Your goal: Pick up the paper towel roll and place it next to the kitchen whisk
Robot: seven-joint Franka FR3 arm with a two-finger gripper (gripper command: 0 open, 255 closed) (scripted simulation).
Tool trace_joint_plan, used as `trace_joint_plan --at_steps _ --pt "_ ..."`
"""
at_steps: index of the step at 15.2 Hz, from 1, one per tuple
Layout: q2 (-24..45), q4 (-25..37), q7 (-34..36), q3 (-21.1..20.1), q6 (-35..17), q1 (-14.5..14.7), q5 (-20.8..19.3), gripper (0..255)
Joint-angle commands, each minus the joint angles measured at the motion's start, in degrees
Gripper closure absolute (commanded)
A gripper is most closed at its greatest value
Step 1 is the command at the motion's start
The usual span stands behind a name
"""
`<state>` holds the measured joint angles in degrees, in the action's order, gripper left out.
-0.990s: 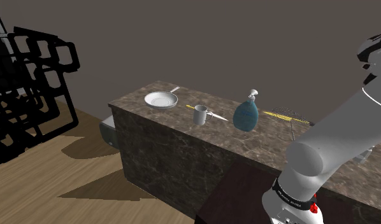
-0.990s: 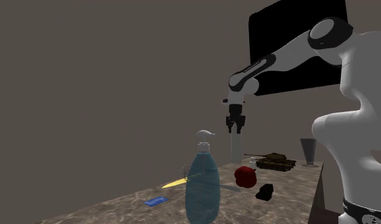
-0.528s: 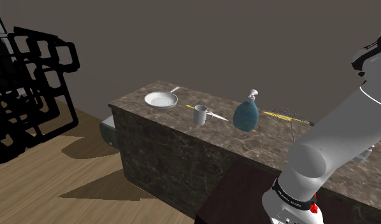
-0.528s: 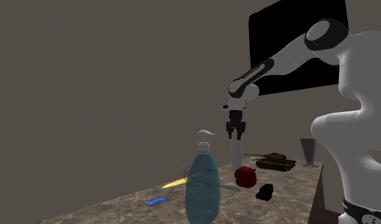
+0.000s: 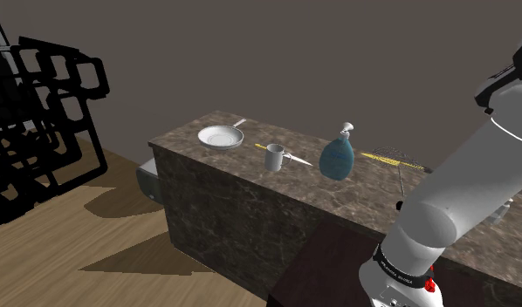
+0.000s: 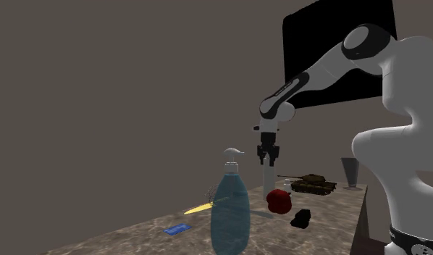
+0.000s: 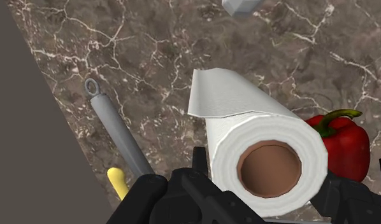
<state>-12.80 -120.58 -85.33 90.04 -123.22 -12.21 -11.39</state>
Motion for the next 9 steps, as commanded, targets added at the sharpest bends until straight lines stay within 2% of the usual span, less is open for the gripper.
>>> trace_joint_plan --at_steps 1,5,6,9 --pt "0.0 -0.2 0.0 0.5 -0.3 0.4 -0.1 255" --pt "0.0 -0.2 0.0 0.5 -0.3 0.4 -0.1 255" --pt "0.0 -0.2 0.0 0.5 -0.3 0.4 -0.1 0" --pt "0.0 -0.2 0.0 0.5 -0.3 0.4 -0.1 0"
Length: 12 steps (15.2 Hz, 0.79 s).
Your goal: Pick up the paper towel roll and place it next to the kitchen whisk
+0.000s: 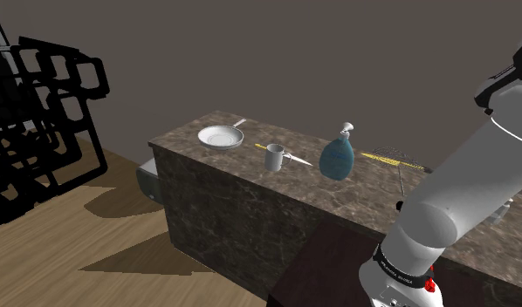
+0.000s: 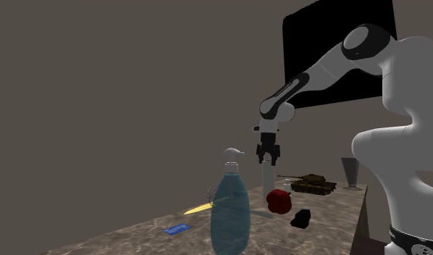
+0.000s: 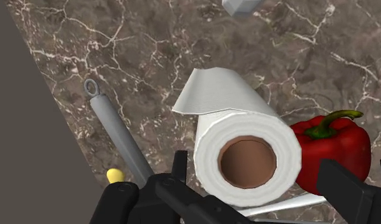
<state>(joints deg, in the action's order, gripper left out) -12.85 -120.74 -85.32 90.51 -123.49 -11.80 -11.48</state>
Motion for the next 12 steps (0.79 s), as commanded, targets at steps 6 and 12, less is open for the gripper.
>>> trace_joint_plan --at_steps 6,12 --pt "-1.2 4.2 0.3 -12.4 7.1 -11.3 -0.3 0" --pt "-1.5 4.2 0.6 -12.2 7.2 -10.9 -0.7 0"
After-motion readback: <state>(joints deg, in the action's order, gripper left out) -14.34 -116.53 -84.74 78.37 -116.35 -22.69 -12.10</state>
